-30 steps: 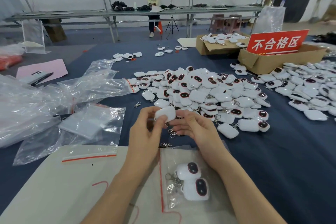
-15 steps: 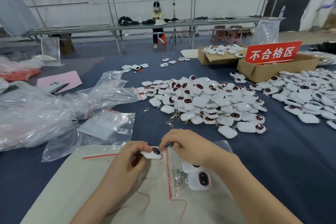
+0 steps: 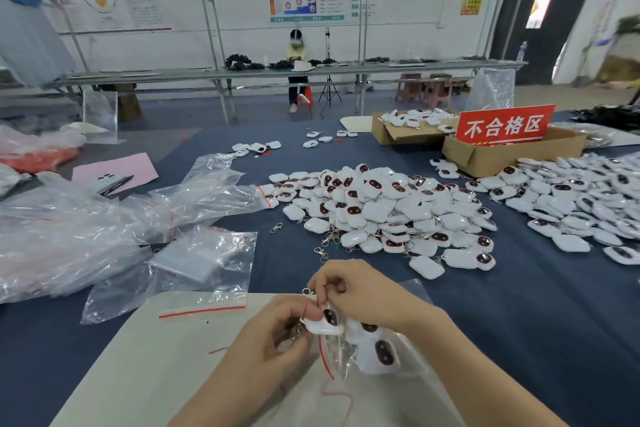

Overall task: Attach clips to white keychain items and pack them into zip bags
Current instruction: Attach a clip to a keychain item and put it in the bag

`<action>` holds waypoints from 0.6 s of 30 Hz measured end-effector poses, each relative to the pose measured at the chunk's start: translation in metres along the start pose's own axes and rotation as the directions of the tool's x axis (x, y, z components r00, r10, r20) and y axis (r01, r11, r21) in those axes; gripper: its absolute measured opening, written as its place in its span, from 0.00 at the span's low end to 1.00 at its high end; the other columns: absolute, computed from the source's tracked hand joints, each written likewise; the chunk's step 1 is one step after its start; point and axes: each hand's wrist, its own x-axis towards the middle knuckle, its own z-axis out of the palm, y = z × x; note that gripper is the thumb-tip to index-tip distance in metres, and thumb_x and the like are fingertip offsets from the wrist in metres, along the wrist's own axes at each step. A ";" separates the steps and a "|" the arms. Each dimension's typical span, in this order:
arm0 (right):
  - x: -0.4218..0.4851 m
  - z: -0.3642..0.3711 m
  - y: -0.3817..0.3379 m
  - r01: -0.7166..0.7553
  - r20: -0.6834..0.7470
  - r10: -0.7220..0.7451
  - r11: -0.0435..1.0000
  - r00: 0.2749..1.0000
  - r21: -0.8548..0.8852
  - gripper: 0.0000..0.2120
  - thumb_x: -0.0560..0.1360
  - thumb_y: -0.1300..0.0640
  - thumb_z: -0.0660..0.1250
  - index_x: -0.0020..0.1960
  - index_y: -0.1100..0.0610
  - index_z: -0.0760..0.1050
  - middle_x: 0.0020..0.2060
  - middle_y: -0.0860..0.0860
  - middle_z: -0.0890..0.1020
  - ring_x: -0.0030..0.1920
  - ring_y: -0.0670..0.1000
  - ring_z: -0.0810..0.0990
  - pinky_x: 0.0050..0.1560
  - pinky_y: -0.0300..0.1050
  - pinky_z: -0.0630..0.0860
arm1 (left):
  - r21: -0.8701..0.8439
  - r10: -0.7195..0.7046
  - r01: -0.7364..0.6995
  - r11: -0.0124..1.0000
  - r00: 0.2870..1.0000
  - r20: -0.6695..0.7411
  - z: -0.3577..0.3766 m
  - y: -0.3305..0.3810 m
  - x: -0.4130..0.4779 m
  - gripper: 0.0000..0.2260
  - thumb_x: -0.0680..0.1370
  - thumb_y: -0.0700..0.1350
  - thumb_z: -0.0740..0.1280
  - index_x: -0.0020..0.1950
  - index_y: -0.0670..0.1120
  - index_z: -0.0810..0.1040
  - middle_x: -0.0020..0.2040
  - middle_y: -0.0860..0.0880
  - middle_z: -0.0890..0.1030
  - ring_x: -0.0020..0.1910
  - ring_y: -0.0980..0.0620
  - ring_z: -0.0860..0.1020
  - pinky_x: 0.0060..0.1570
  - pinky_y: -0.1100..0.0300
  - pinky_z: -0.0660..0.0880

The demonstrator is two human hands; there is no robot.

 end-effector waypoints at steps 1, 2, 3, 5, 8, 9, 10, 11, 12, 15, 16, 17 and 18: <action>0.000 0.000 0.000 -0.008 -0.003 0.008 1.000 1.000 0.022 0.17 0.72 0.64 0.58 0.36 0.45 0.77 0.49 0.39 0.83 0.45 0.51 0.84 0.48 0.58 0.82 | 0.014 0.026 -0.026 1.000 1.000 0.009 0.002 0.002 0.001 0.13 0.76 0.38 0.70 0.53 0.56 0.84 0.59 0.52 0.81 0.58 0.48 0.82 0.61 0.56 0.77; 0.001 -0.001 -0.001 -0.013 -0.003 0.013 0.999 1.000 0.045 0.17 0.72 0.64 0.58 0.36 0.46 0.77 0.49 0.39 0.84 0.42 0.49 0.84 0.47 0.54 0.82 | 0.036 0.035 -0.036 0.999 0.999 0.020 0.005 0.004 0.003 0.11 0.75 0.42 0.70 0.53 0.57 0.84 0.58 0.53 0.80 0.57 0.48 0.82 0.60 0.59 0.77; 0.001 -0.001 -0.002 -0.019 -0.003 0.019 0.998 1.000 0.065 0.16 0.71 0.64 0.58 0.36 0.46 0.77 0.49 0.38 0.84 0.39 0.46 0.84 0.45 0.50 0.82 | 0.072 0.036 -0.037 0.997 0.999 0.023 0.008 0.004 0.005 0.10 0.75 0.44 0.71 0.52 0.58 0.84 0.57 0.56 0.80 0.56 0.50 0.82 0.59 0.62 0.77; 0.001 -0.001 -0.003 -0.044 -0.007 0.045 0.994 0.999 0.100 0.15 0.70 0.62 0.58 0.35 0.46 0.78 0.49 0.38 0.84 0.41 0.45 0.84 0.47 0.54 0.83 | 0.243 0.047 -0.043 0.969 0.999 -0.010 0.011 0.002 0.011 0.12 0.76 0.41 0.72 0.50 0.59 0.82 0.52 0.60 0.81 0.53 0.56 0.81 0.54 0.69 0.74; 0.001 -0.001 -0.003 -0.065 0.000 0.066 0.987 0.998 0.145 0.14 0.69 0.62 0.58 0.36 0.48 0.78 0.48 0.38 0.85 0.45 0.53 0.84 0.47 0.69 0.79 | 0.518 0.128 -0.079 0.852 0.990 -0.060 0.018 0.003 0.018 0.12 0.77 0.39 0.72 0.47 0.57 0.78 0.48 0.62 0.79 0.50 0.62 0.75 0.49 0.70 0.68; 0.003 -0.001 -0.003 -0.063 0.004 0.063 0.984 0.998 0.166 0.14 0.69 0.63 0.57 0.36 0.49 0.77 0.48 0.40 0.85 0.45 0.57 0.83 0.46 0.69 0.78 | 0.584 0.191 -0.131 0.801 0.981 -0.041 0.020 0.002 0.022 0.09 0.77 0.39 0.72 0.47 0.53 0.80 0.48 0.61 0.77 0.50 0.61 0.73 0.49 0.68 0.67; 0.004 0.000 -0.002 -0.060 0.006 0.060 0.981 0.998 0.185 0.14 0.70 0.64 0.57 0.36 0.49 0.77 0.48 0.41 0.86 0.45 0.60 0.82 0.45 0.67 0.78 | 0.630 0.236 -0.170 0.758 0.972 -0.021 0.021 0.001 0.024 0.06 0.77 0.38 0.72 0.47 0.50 0.82 0.49 0.59 0.76 0.51 0.59 0.71 0.49 0.67 0.67; 0.004 -0.001 -0.001 -0.056 0.004 0.057 0.978 0.998 0.201 0.15 0.70 0.65 0.57 0.36 0.50 0.77 0.49 0.42 0.86 0.46 0.61 0.82 0.43 0.63 0.77 | 0.656 0.250 -0.190 0.730 0.968 0.003 0.020 -0.001 0.026 0.05 0.78 0.38 0.71 0.48 0.48 0.83 0.49 0.56 0.75 0.51 0.55 0.70 0.49 0.65 0.68; 0.004 -0.001 -0.002 -0.053 0.003 0.054 0.975 0.999 0.216 0.16 0.71 0.67 0.57 0.35 0.49 0.76 0.49 0.43 0.86 0.45 0.58 0.83 0.43 0.55 0.76 | 0.671 0.241 -0.206 0.712 0.970 0.042 0.020 -0.002 0.026 0.05 0.79 0.38 0.70 0.48 0.47 0.83 0.49 0.55 0.75 0.51 0.53 0.70 0.50 0.62 0.70; 0.004 -0.004 -0.003 -0.048 0.017 0.046 0.967 0.999 0.248 0.20 0.73 0.69 0.59 0.35 0.46 0.78 0.50 0.45 0.86 0.49 0.47 0.84 0.52 0.42 0.78 | 0.640 0.210 -0.273 0.718 0.962 0.176 0.013 -0.002 0.026 0.10 0.79 0.38 0.62 0.50 0.48 0.82 0.53 0.58 0.76 0.56 0.55 0.69 0.58 0.61 0.70; 0.005 -0.006 -0.002 -0.048 0.000 0.049 0.963 0.999 0.264 0.22 0.74 0.69 0.59 0.36 0.45 0.80 0.51 0.44 0.86 0.52 0.48 0.83 0.56 0.46 0.79 | 0.608 0.226 -0.279 0.743 0.960 0.164 0.009 -0.001 0.025 0.12 0.79 0.37 0.61 0.51 0.48 0.83 0.54 0.60 0.76 0.58 0.57 0.70 0.60 0.65 0.68; 0.006 -0.010 0.001 -0.047 -0.038 0.060 0.958 0.997 0.283 0.23 0.76 0.69 0.59 0.37 0.44 0.81 0.50 0.42 0.86 0.53 0.51 0.83 0.59 0.51 0.79 | 0.568 0.255 -0.268 0.778 0.961 0.103 0.005 -0.001 0.026 0.14 0.78 0.35 0.60 0.52 0.49 0.83 0.55 0.62 0.78 0.58 0.59 0.72 0.60 0.68 0.68; 0.007 -0.013 0.003 -0.051 -0.094 0.083 0.953 0.992 0.298 0.23 0.77 0.68 0.59 0.40 0.44 0.82 0.49 0.42 0.86 0.50 0.54 0.82 0.58 0.52 0.79 | 0.514 0.264 -0.228 0.827 0.965 0.003 0.001 -0.001 0.028 0.17 0.77 0.32 0.60 0.51 0.49 0.83 0.53 0.62 0.80 0.57 0.60 0.74 0.58 0.69 0.68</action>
